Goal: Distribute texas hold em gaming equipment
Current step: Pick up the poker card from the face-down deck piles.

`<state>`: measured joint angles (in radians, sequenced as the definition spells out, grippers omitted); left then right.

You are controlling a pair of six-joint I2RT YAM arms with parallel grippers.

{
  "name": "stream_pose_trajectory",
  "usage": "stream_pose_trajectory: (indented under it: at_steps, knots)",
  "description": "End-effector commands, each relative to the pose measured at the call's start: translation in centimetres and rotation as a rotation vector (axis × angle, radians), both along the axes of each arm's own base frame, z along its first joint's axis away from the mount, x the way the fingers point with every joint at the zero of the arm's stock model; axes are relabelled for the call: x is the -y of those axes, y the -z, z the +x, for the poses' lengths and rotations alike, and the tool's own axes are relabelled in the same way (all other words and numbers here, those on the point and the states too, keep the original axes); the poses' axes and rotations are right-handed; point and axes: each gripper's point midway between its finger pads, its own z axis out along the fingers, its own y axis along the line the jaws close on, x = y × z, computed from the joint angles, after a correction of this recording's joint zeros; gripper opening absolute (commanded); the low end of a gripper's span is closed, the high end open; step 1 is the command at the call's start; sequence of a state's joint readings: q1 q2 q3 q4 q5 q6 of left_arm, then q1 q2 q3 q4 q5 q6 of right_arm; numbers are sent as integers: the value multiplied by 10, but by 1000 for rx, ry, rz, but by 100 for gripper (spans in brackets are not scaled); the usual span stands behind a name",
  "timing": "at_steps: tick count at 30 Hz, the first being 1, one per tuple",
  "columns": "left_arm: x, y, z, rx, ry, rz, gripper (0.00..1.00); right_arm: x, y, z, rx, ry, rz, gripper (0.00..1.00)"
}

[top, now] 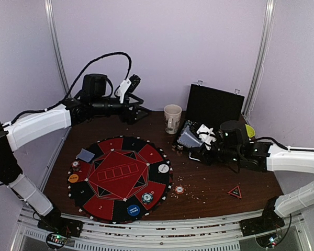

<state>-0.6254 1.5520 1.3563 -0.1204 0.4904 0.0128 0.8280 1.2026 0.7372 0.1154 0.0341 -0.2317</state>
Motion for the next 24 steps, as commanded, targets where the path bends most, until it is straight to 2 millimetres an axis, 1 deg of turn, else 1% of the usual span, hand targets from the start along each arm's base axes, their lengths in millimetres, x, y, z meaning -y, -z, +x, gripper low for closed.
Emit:
stream_pose_trajectory:
  at_steps: [1,4,9,11,12,18,22,24]
  knots:
    - [49,-10,-39,-154,165,-199,84,-20,-16,3,-7,-46,70,48]
    - [69,4,-52,-172,194,-173,88,-30,-16,-1,-25,-86,82,48]
    - [77,28,-35,-210,114,-136,90,-36,-16,-2,-11,-104,80,48]
    - [81,40,-29,-227,91,-113,96,-37,-16,-2,-5,-107,77,48]
    - [85,45,-27,-232,84,-102,96,-38,-16,-3,-5,-110,77,48]
    - [101,64,-23,-265,96,-79,96,-43,-12,-4,-6,-125,70,48]
    - [105,75,-14,-282,68,-70,93,-48,-12,-4,0,-136,68,48]
    - [110,78,-17,-295,98,-75,91,-50,-12,-3,1,-141,64,48]
